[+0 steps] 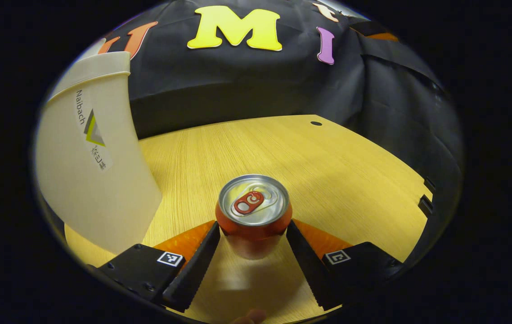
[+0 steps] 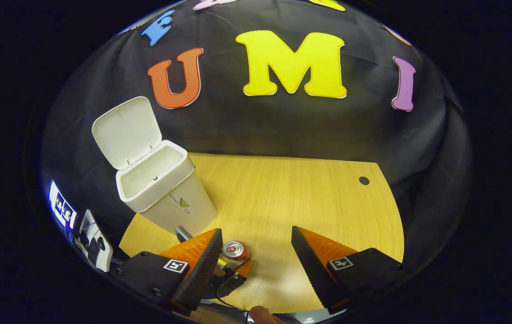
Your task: Press the lid of the desktop garbage bin to open it, pick up the crumpled paper on the desktop and throw it into the bin, then pick up the pop can on the desktop and drop it into the bin, and finally close the garbage bin lid.
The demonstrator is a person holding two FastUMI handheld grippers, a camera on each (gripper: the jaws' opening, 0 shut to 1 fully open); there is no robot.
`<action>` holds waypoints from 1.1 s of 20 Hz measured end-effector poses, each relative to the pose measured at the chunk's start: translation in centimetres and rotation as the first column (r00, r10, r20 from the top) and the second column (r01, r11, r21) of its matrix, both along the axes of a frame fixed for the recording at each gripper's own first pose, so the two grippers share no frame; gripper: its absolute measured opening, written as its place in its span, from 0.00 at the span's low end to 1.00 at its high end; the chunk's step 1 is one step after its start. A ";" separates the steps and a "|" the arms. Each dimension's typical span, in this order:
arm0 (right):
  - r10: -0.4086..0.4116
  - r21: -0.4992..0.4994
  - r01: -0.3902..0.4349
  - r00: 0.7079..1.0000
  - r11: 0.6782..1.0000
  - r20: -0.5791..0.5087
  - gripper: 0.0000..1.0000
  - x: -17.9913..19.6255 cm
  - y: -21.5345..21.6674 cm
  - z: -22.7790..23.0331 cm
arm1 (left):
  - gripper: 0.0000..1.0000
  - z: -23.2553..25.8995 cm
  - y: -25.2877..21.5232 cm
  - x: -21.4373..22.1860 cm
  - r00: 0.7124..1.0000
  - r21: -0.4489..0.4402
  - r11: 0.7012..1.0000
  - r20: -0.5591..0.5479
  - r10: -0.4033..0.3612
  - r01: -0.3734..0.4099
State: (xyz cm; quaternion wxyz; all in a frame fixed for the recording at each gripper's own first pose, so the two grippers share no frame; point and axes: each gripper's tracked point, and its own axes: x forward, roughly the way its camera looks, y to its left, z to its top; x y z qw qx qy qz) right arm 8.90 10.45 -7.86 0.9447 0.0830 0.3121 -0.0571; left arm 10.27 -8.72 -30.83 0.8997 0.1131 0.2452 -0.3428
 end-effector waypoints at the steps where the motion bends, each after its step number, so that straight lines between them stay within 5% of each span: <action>1: 0.000 0.001 0.000 1.000 1.000 -0.011 0.94 -0.2 -0.2 -0.3 | 0.98 -0.2 0.0 0.3 1.000 0.002 1.000 -0.004 0.006 -0.006; 12: -0.056 0.008 0.057 0.998 0.998 -0.032 0.97 -3.3 -5.6 -5.0 | 0.87 0.1 -0.7 -0.2 0.992 -0.030 0.999 -0.117 0.038 -0.042; 17: -0.070 0.018 0.071 0.995 0.997 -0.064 0.97 -5.2 -8.2 -8.4 | 0.87 4.9 1.0 -1.7 0.990 0.029 0.993 -0.079 0.119 -0.117; 22: -0.061 0.049 0.066 0.993 0.997 -0.097 0.97 -6.3 -9.3 -10.8 | 0.87 13.4 2.3 -3.4 0.981 -0.004 0.982 -0.038 0.188 -0.188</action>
